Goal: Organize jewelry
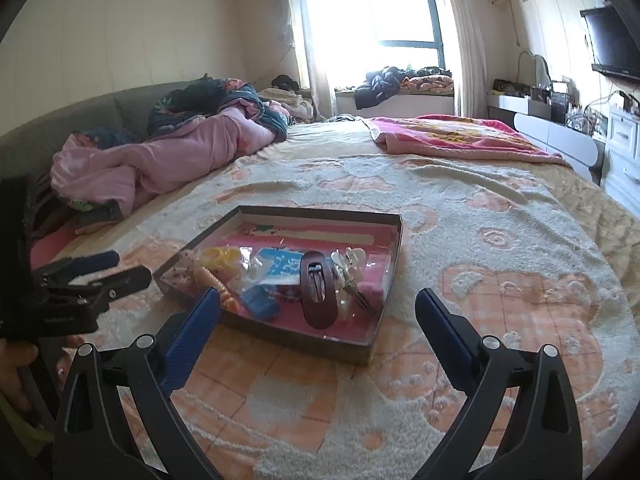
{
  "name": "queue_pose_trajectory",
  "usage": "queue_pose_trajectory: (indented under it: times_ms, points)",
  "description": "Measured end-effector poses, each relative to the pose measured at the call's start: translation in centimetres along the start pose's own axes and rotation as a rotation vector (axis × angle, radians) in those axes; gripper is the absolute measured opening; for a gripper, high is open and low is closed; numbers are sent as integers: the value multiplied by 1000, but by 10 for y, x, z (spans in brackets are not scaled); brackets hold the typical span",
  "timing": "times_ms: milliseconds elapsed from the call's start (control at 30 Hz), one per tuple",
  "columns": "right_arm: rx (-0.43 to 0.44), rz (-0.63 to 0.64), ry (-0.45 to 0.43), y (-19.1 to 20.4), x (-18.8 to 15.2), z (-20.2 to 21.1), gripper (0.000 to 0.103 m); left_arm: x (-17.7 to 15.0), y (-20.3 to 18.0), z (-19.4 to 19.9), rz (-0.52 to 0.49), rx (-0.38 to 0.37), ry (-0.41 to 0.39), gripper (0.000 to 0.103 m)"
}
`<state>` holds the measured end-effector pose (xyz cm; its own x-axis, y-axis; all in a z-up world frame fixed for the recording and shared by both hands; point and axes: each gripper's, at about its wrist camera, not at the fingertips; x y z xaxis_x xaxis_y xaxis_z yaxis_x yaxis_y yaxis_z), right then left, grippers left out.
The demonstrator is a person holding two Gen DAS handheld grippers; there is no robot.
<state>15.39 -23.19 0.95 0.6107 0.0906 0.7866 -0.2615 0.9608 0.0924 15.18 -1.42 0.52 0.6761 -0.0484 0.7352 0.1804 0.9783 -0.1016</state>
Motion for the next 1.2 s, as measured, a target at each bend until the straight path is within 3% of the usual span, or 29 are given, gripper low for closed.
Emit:
queue_pose_trajectory:
  times_ms: [367, 533, 733, 1200]
  points:
    - [-53, 14, -22, 15, -25, 10, 95, -20, 1, 18, 18, 14, -25, 92]
    - [-53, -14, -14, 15, -36, 12, 95, -31, -3, 22, 12, 80, -25, 92]
    - [-64, -24, -9, 16, -46, 16, 95, -45, -4, 30, 24, 71, -45, 92]
    - [-114, 1, -155, 28, -63, 40, 96, -55, -10, 39, 8, 56, -117, 92]
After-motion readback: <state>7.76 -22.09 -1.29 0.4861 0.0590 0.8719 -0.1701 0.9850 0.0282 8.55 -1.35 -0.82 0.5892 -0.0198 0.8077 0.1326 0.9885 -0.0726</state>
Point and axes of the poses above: each gripper's, at about its wrist camera, not at the fingertips, and z roughly against the way its jaws point, y to its left, x to its top, and after that the axes turned 7 degrees about y, right-handed
